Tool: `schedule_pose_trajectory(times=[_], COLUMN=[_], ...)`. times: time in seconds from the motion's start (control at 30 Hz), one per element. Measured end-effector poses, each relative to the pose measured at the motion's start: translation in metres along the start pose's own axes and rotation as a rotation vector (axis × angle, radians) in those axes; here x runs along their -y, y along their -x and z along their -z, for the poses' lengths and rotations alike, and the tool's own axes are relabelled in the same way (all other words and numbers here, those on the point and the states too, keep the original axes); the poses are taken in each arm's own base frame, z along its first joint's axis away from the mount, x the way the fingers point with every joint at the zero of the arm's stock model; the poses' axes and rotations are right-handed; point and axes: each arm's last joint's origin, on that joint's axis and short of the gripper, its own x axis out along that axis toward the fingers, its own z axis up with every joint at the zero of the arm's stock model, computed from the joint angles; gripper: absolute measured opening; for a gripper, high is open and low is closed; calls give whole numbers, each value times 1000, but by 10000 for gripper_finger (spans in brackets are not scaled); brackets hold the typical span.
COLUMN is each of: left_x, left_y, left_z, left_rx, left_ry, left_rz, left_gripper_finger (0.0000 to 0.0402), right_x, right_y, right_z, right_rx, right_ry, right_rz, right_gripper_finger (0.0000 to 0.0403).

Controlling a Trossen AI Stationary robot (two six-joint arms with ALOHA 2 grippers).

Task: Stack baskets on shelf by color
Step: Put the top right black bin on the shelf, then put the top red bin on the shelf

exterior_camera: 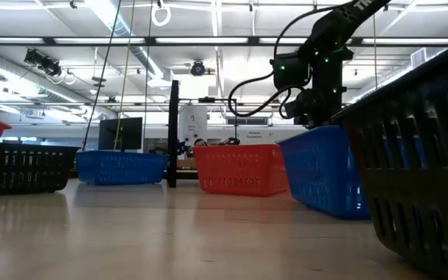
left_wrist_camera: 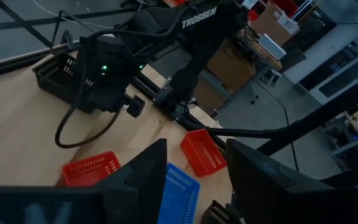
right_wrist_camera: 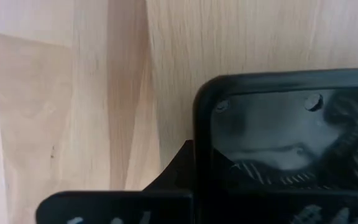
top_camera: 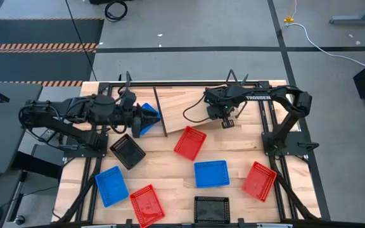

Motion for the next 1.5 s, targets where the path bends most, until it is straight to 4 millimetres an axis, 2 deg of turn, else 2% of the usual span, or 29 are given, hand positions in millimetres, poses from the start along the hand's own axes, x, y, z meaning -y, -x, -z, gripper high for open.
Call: schedule_pose_trajectory(times=[0.53, 0.9, 1.03, 1.2, 1.3, 1.4, 1.5], left_x=[0, 0, 0, 0, 0, 0, 0], left_y=[0, 0, 0, 0, 0, 0, 0], left_z=[0, 0, 0, 0, 0, 0, 2], left_rx=[8, 7, 7, 7, 7, 6, -29], left_ry=[-1, -1, -1, -10, -31, -43, -99], left_rz=[-5, -5, -5, -5, -5, -5, 19], left_gripper_finger=[172, 172, 172, 172, 172, 172, 172], right_x=[0, 2, -2, -11, -20, -32, -50], right_y=[8, 15, 43, 105, 137, 153, 158], right_z=[5, 19, 15, 3, -7, -18, -29], right_rx=[-14, -142, -88, 125, 309, 383, 409], right_ry=[-20, -60, -90, -165, -328, -490, -552], right_rz=[35, 61, 67, 62, -15, -108, -169], right_gripper_finger=[104, 112, 112, 112, 112, 111, 112])
